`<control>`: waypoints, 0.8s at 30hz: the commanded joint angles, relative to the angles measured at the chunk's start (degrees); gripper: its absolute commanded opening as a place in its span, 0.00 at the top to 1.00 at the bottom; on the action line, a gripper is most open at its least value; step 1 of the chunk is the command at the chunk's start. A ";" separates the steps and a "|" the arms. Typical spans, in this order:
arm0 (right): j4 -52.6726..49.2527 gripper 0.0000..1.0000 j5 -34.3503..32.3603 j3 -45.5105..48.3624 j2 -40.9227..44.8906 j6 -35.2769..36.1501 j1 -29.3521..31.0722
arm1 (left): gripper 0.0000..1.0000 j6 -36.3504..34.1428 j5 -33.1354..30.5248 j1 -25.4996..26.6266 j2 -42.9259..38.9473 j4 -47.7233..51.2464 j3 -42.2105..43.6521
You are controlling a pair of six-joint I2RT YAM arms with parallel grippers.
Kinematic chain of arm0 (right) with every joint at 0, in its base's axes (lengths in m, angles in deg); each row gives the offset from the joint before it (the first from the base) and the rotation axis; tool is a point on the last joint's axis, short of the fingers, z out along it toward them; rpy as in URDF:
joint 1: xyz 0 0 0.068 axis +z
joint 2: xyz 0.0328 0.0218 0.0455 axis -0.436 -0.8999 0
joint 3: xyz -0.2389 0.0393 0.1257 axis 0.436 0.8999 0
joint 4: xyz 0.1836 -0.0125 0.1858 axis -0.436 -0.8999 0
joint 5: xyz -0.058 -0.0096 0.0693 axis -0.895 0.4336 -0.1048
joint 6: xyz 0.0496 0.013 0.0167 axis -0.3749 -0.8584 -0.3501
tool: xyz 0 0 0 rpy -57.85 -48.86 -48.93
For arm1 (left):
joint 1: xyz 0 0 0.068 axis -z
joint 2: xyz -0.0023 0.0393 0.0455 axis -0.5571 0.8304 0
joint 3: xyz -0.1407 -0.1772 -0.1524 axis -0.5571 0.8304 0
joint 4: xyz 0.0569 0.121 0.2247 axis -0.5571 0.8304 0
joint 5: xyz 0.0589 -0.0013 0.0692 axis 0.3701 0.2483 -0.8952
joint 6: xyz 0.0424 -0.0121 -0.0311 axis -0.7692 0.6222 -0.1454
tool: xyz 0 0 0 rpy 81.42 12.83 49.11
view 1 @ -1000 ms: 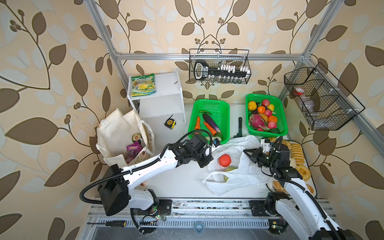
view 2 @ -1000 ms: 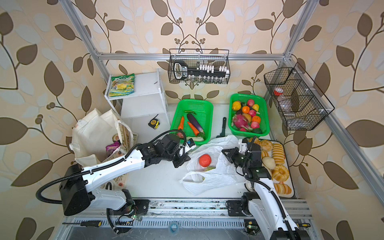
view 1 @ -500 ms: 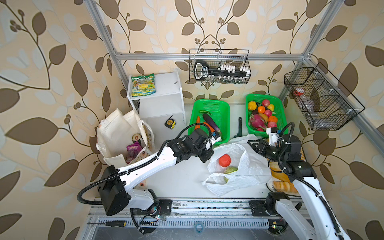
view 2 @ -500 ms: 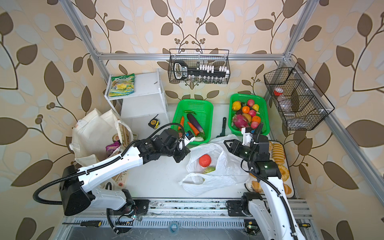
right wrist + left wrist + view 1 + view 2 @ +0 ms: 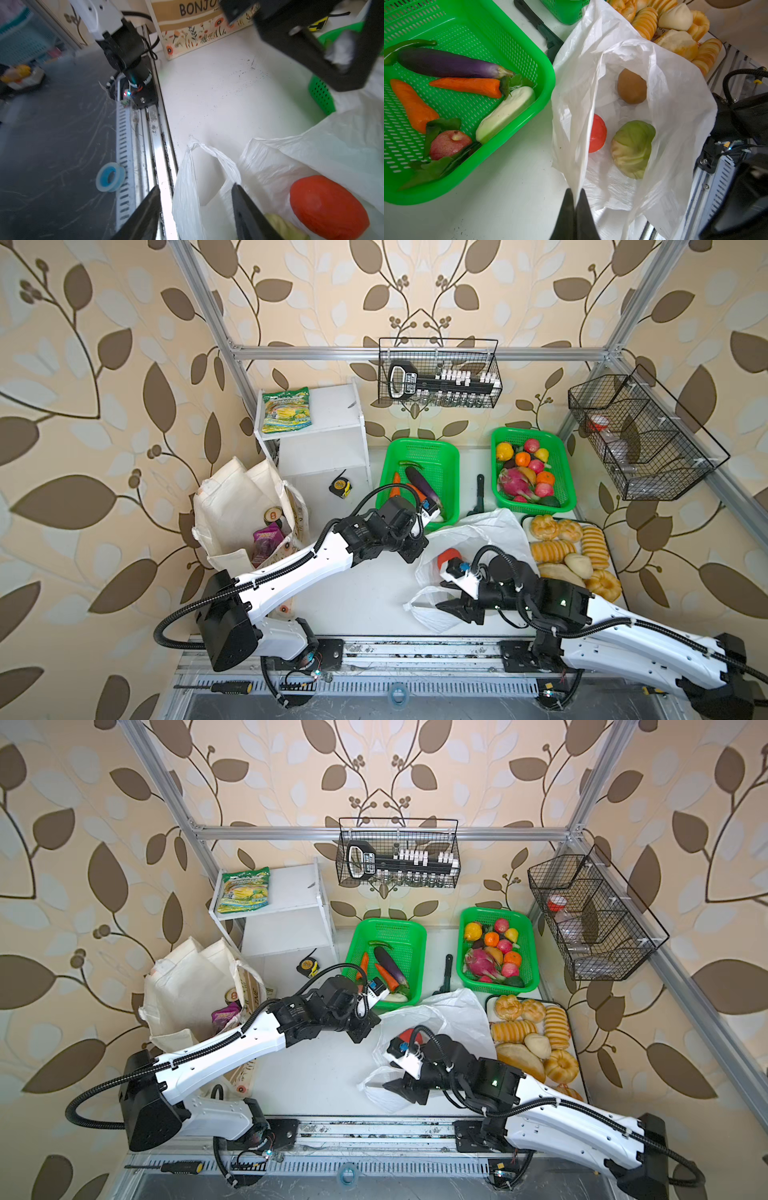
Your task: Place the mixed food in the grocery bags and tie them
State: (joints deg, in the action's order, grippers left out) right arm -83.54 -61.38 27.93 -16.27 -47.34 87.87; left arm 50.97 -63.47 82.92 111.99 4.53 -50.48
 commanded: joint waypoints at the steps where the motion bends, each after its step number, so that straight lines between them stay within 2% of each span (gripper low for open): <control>1: 4.06 0.42 -12.05 1.10 -1.87 8.42 1.79 | 1.00 1.49 -0.48 -0.34 -0.29 -0.56 -1.85; 4: 3.44 0.42 -15.24 1.04 -4.59 9.60 1.79 | 1.00 2.04 -0.48 -0.31 -0.34 -0.72 -1.67; 8: 4.26 0.41 -11.04 1.42 -8.15 13.06 1.81 | 1.00 2.48 -0.19 -0.33 -0.19 -1.04 -1.67; 16: 4.92 0.42 -17.54 -0.26 -15.78 13.05 2.61 | 1.00 3.14 -0.24 -0.35 -0.92 -0.82 -1.52; 18: 4.90 0.43 -21.04 -0.44 -17.58 13.10 3.23 | 1.00 3.40 -0.27 -0.31 -1.04 -1.01 -1.28; 20: 5.81 0.51 -24.35 -0.24 -18.48 12.65 3.62 | 1.00 3.63 -0.34 -0.36 -1.21 -1.01 -1.15; 24: 10.30 0.88 -24.50 1.39 -14.91 12.37 4.31 | 1.00 4.24 -0.82 -0.31 -1.81 -1.08 -1.02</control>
State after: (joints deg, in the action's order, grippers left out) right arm -77.88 -83.15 28.78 -33.93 -35.78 91.46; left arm 53.96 -63.69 82.92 111.99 4.51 -50.48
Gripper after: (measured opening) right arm 0.189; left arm 0.046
